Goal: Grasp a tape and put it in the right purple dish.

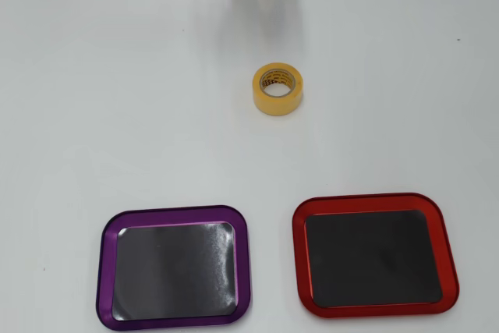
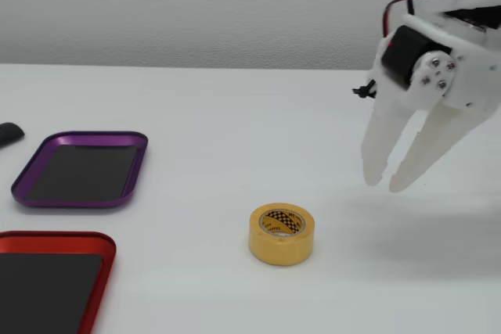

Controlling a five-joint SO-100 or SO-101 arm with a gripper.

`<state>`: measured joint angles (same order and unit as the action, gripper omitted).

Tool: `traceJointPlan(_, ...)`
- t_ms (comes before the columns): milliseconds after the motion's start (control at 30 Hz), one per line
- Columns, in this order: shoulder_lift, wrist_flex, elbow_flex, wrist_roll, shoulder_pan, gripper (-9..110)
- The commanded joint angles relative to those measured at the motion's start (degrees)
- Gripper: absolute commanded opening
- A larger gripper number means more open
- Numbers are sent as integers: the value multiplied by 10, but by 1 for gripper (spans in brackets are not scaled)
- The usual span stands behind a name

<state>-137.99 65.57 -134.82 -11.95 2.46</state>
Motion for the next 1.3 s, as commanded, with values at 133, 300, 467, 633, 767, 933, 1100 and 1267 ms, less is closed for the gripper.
traceJointPlan(133,260,11,202,27,4,5)
traceJointPlan(300,330,-7,221,26,4,5)
traceJointPlan(467,347,-47,215,26,2,12)
traceJointPlan(633,346,-62,217,25,4,18)
traceJointPlan(767,348,-63,215,25,1,18)
traceJointPlan(933,348,-93,187,23,1,18)
traceJointPlan(1100,348,-133,144,21,1,18)
traceJointPlan(1267,349,-163,114,18,1,18)
